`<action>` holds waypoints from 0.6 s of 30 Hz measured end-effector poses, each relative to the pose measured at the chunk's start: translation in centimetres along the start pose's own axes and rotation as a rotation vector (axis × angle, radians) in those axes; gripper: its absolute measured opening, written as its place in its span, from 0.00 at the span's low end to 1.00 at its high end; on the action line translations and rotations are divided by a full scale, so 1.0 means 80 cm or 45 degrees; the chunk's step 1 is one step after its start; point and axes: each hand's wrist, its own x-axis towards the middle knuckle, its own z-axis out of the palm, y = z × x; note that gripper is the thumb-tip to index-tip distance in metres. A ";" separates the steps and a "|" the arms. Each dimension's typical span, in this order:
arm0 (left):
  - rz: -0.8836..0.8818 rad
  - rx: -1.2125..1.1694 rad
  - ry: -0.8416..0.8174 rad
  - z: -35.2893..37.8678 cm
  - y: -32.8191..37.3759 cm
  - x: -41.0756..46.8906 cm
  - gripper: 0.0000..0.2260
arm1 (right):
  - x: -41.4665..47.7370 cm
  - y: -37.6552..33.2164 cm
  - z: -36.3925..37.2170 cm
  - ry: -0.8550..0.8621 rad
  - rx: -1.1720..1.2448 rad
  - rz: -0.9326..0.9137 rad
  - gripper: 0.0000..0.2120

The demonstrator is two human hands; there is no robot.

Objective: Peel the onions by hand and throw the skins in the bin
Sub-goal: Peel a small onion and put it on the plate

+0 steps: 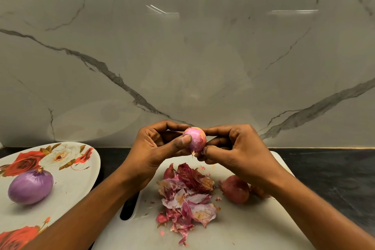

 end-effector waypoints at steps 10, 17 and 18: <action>0.004 0.004 0.005 -0.003 -0.003 0.003 0.26 | 0.003 0.002 -0.005 -0.087 0.055 0.008 0.22; -0.049 0.016 -0.033 -0.003 -0.006 0.005 0.31 | 0.005 0.004 -0.007 -0.059 0.045 0.016 0.20; -0.057 0.010 -0.029 -0.004 -0.006 0.005 0.29 | 0.006 0.004 -0.006 -0.063 0.042 0.014 0.19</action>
